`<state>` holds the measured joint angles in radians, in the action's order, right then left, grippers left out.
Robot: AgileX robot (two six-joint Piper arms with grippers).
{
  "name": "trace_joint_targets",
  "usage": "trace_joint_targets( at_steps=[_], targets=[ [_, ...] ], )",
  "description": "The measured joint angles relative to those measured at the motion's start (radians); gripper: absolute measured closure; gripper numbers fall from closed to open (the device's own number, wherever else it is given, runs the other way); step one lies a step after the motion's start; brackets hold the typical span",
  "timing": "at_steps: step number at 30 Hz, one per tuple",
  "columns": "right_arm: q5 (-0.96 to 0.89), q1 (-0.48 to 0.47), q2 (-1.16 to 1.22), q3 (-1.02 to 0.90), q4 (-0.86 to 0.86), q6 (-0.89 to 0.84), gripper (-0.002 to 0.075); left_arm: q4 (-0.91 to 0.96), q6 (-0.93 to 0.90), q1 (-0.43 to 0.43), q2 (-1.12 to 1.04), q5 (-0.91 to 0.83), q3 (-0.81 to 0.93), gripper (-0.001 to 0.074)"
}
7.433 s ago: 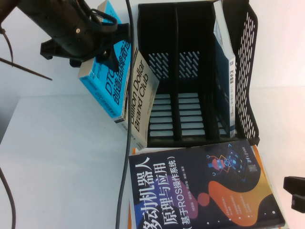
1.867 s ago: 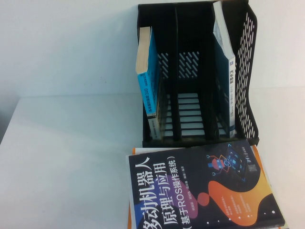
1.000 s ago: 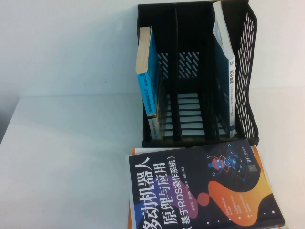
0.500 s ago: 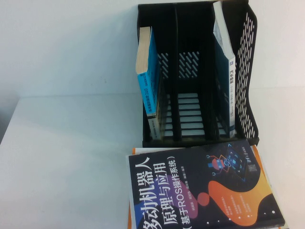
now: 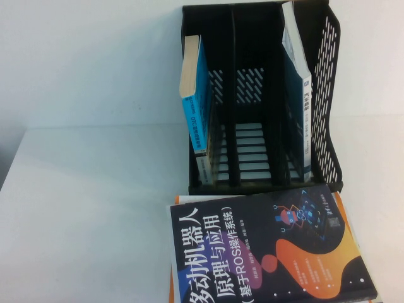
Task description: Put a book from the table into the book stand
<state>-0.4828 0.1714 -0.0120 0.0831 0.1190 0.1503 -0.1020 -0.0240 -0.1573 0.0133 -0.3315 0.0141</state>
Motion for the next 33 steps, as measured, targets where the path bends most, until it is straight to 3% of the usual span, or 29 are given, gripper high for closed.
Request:
trace_joint_targets(
  at_steps=[9,33],
  targets=[
    [0.125,-0.037,0.000,-0.100,-0.029,0.017,0.0728,0.000,0.000,-0.002,0.000,0.000,0.000,0.0738],
    [0.131,-0.045,0.000,-0.100,-0.067,-0.091,0.0729,0.000,0.000,-0.002,0.000,0.000,0.000,0.0738]
  ],
)
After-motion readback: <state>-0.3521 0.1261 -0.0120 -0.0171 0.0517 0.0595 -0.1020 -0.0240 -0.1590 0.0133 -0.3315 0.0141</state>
